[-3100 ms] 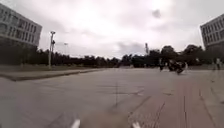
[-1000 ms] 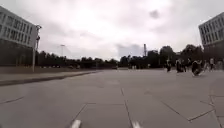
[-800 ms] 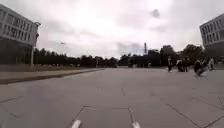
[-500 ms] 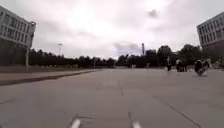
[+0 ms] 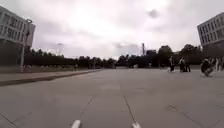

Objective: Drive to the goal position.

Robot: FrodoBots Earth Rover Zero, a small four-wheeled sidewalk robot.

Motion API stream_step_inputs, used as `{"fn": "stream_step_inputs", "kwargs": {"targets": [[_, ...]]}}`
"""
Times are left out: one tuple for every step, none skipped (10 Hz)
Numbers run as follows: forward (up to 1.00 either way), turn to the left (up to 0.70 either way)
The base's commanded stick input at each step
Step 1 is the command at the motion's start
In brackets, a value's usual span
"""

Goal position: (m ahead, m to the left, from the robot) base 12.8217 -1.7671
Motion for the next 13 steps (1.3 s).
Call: {"fn": "stream_step_inputs", "kwargs": {"targets": [[1.0, 0.0], [1.0, 0.0], [1.0, 0.0], [1.0, 0.0], [1.0, 0.0], [1.0, 0.0], [1.0, 0.0], [1.0, 0.0], [1.0, 0.0], [1.0, 0.0], [1.0, 0.0], [1.0, 0.0], [1.0, 0.0]]}}
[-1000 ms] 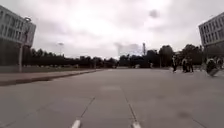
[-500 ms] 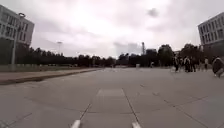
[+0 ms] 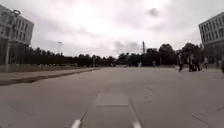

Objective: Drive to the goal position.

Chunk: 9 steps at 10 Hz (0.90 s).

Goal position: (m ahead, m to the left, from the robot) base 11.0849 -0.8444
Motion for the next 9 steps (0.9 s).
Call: {"fn": "stream_step_inputs", "kwargs": {"targets": [[1.0, 0.0], [1.0, 0.0], [1.0, 0.0], [1.0, 0.0], [1.0, 0.0], [1.0, 0.0], [1.0, 0.0], [1.0, 0.0], [1.0, 0.0]]}}
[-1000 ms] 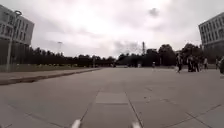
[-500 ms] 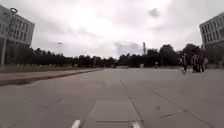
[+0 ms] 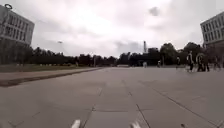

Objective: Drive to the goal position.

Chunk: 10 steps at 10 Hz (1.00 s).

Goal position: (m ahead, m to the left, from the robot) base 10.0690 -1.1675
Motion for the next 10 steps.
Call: {"fn": "stream_step_inputs", "kwargs": {"targets": [[1.0, -0.14], [1.0, -0.3], [1.0, 0.0], [1.0, 0.0], [1.0, 0.0], [1.0, 0.0], [1.0, 0.0], [1.0, 0.0], [1.0, 0.0], [1.0, 0.0]]}}
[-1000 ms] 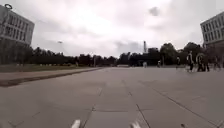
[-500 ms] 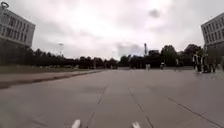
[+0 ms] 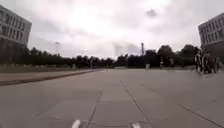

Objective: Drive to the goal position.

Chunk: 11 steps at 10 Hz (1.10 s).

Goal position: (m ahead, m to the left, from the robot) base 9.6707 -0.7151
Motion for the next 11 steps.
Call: {"fn": "stream_step_inputs", "kwargs": {"targets": [[1.0, 0.0], [1.0, -0.05], [1.0, -0.1], [1.0, -0.07], [1.0, 0.0], [1.0, -0.08], [1.0, -0.21], [1.0, -0.1], [1.0, 0.0], [1.0, 0.0], [1.0, -0.24]]}}
